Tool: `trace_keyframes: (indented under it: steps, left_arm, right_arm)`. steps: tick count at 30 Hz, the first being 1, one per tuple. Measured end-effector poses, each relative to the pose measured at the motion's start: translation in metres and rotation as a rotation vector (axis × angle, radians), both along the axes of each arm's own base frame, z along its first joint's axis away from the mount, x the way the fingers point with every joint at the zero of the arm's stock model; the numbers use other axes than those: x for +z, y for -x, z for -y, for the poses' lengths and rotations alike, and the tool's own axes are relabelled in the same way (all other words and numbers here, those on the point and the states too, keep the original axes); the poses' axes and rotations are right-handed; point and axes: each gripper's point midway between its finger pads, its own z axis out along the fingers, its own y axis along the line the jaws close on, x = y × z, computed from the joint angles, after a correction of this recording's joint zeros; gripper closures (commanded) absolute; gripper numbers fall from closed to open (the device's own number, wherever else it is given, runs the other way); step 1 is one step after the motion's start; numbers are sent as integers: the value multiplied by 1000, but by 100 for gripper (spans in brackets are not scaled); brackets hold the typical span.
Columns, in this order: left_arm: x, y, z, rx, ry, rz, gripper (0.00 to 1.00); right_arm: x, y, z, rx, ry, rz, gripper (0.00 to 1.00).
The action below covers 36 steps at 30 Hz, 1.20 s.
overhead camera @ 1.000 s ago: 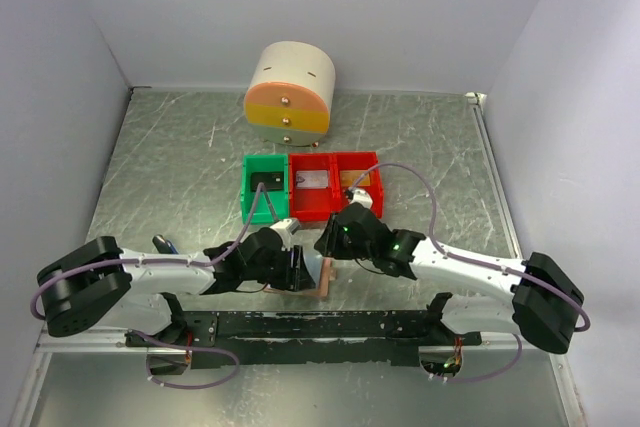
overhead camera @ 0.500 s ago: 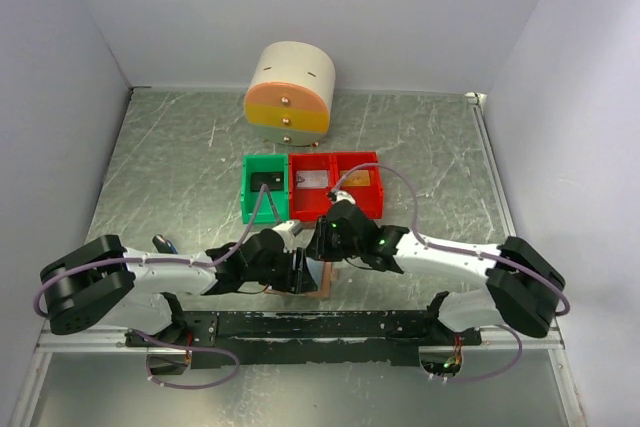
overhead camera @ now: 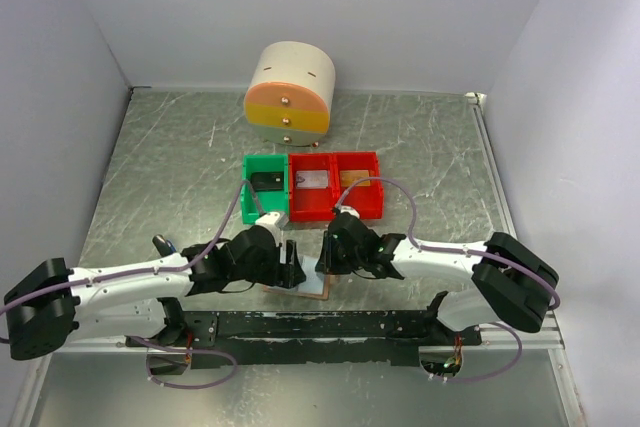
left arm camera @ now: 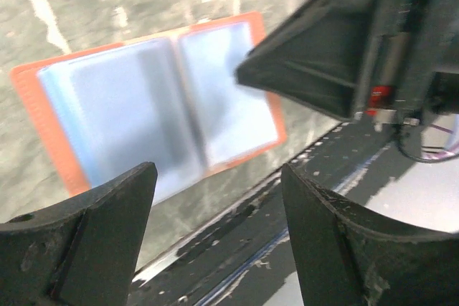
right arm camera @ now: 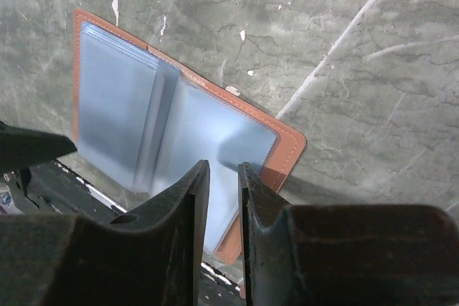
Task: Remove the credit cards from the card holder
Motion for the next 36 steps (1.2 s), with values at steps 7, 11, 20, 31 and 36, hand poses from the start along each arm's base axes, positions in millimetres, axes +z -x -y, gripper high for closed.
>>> trace_keyframes:
  steps: [7, 11, 20, 31, 36]
  left_arm:
    - [-23, -2, -26, 75, -136, -22, 20]
    - [-34, -2, -32, 89, -187, -39, 22]
    - [-38, -2, -33, 93, -206, -48, 25]
    - [-18, -10, -32, 135, -179, -21, 23]
    - [-11, -11, -27, 132, -142, -9, 24]
  right_arm:
    - [0, 0, 0, 0, 0, 0, 76]
    - [0, 0, 1, -3, 1, 3, 76]
    - [0, -1, 1, -4, 2, 5, 76]
    - [0, -1, 1, -5, 4, 5, 76]
    - [-1, -1, 1, -4, 4, 4, 76]
